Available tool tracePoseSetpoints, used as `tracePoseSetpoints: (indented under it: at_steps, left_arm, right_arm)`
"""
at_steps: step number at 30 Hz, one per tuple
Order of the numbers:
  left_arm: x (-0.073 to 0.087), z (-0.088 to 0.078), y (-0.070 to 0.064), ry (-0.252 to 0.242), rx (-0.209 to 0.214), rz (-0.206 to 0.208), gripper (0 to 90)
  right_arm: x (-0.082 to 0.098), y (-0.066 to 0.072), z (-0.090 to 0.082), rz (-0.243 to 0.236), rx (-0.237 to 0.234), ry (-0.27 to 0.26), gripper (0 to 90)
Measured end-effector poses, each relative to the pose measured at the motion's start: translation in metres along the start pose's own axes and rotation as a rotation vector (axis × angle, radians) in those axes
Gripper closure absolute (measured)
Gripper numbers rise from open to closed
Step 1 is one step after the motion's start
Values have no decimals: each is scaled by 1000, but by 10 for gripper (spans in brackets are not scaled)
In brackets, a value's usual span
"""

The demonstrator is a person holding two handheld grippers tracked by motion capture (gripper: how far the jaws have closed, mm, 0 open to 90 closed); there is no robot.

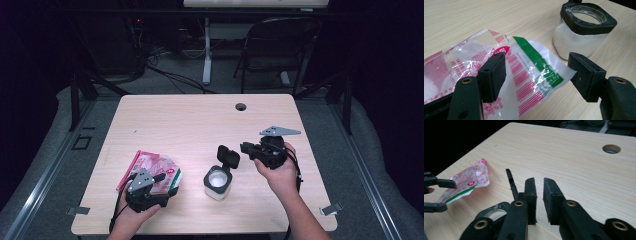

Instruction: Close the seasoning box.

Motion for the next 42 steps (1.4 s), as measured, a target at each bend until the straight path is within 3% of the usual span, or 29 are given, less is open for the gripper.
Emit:
tracePoseSetpoints:
  at_steps: [11, 25, 42]
  left_arm:
    - [0, 5, -9, 13, 20, 12, 322]
    - [-3, 6, -13, 6, 23, 15, 329]
    - [0, 5, -10, 10, 23, 10, 349]
  right_arm:
    - [7, 9, 9, -10, -23, 18, 897]
    - [9, 24, 3, -26, -52, 4, 892]
    - [26, 39, 7, -35, -93, 31, 875]
Point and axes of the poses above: each handheld gripper's, and its own axes: z roughly forward along the jaws, x roughly out of its underside, y roughly to its left, the point moved 9 cm from there along z, roughly forward along the jaws, and after that the axes turned 8 degrees about x, right-handed, at the moved point
